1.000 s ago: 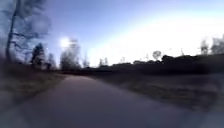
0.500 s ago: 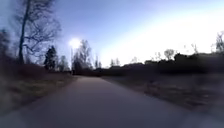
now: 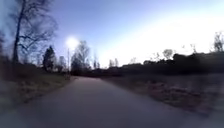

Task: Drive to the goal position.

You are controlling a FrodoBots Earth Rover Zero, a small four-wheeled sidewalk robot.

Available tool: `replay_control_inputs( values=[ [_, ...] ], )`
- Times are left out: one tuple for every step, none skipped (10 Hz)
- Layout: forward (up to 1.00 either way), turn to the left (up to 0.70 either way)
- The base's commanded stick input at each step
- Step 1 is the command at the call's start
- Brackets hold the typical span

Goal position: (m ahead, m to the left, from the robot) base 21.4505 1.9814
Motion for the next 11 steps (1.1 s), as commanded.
replay_control_inputs(
  values=[
    [1.00, 0.00],
    [1.00, 0.00],
    [1.00, 0.00],
    [1.00, 0.00],
    [1.00, 0.00],
    [1.00, 0.17],
    [1.00, 0.40],
    [1.00, 0.40],
    [1.00, 0.40],
    [1.00, 0.40],
    [1.00, 0.40]
  ],
)
